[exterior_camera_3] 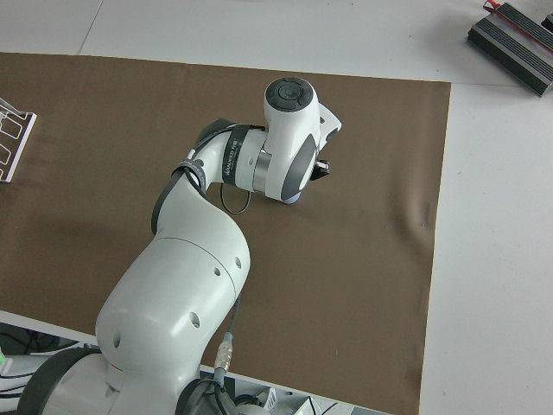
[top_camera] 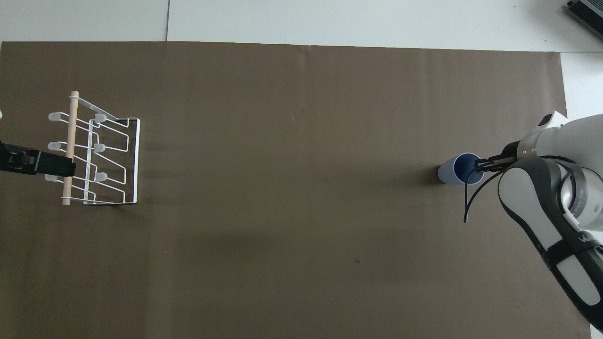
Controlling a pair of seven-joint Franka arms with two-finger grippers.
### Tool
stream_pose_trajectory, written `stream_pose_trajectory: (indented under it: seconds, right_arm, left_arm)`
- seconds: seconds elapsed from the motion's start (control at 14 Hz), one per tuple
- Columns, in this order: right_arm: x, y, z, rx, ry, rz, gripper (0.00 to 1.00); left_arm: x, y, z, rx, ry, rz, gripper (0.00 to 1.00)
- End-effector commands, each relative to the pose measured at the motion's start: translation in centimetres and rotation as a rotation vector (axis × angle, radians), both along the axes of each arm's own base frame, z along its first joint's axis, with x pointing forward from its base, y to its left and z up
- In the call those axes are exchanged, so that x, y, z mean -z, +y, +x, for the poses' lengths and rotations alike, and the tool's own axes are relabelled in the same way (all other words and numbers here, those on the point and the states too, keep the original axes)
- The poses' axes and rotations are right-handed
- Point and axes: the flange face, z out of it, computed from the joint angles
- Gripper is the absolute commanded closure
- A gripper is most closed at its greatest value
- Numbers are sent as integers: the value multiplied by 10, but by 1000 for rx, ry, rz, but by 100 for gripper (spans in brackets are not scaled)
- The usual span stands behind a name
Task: Hang cup on cup holder
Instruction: 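Lift the blue cup with the right gripper and tip it sideways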
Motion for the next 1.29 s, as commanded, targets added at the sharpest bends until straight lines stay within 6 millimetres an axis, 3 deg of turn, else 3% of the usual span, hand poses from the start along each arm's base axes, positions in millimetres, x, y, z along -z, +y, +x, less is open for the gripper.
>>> stream_pose_trajectory:
  seconds: [0.0,0.29,0.64,0.79,1.21]
  right_arm:
    - [-16,0,9,0,-38,21,100]
    - [-73,15,11,16,-44,132,100]
    - [-137,65,9,-45,-81,239,100]
    - [-150,75,10,-28,-81,339,100]
    - [-166,117,1,31,-35,697,100]
  left_arm:
    - [-1,1,-6,-2,3,9,0]
    - [-1,2,-6,-4,3,9,0]
    - [-1,1,-6,-2,3,9,0]
    - [-1,2,-6,-2,5,9,0]
    - [-1,1,-6,-2,3,9,0]
